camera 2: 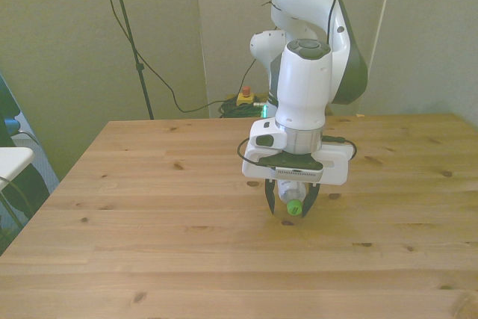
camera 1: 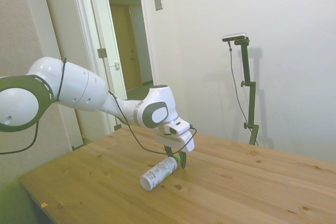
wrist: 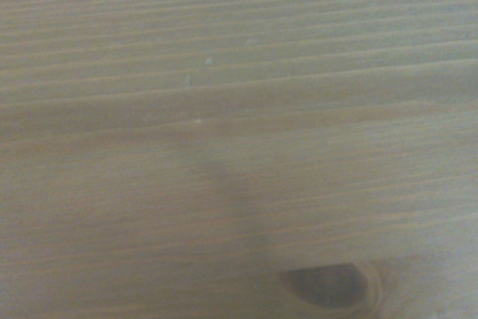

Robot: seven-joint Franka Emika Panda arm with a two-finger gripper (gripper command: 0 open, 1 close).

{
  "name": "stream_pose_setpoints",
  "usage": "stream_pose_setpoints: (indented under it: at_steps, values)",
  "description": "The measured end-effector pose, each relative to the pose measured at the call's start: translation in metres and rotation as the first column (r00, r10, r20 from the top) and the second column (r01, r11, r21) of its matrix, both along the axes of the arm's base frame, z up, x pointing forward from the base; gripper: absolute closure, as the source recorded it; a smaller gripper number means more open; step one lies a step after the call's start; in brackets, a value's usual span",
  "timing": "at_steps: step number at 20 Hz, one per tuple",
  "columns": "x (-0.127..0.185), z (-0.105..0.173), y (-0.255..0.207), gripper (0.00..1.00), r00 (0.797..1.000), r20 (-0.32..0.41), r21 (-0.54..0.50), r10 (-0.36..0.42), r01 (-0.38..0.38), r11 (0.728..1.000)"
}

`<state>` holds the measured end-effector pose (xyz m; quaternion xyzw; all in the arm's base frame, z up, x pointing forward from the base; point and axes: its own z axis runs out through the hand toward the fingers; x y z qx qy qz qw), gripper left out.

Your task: Stand the water bottle

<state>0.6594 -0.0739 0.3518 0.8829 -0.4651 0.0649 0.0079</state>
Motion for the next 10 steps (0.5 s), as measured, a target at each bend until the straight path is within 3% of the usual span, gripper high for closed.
stream_pose_setpoints:
  at_steps: [10]
  values:
    - [0.0011, 0.0044, -0.0026, 1.0, 0.996, 0.014, 0.011, -0.086, 0.086, 0.996]
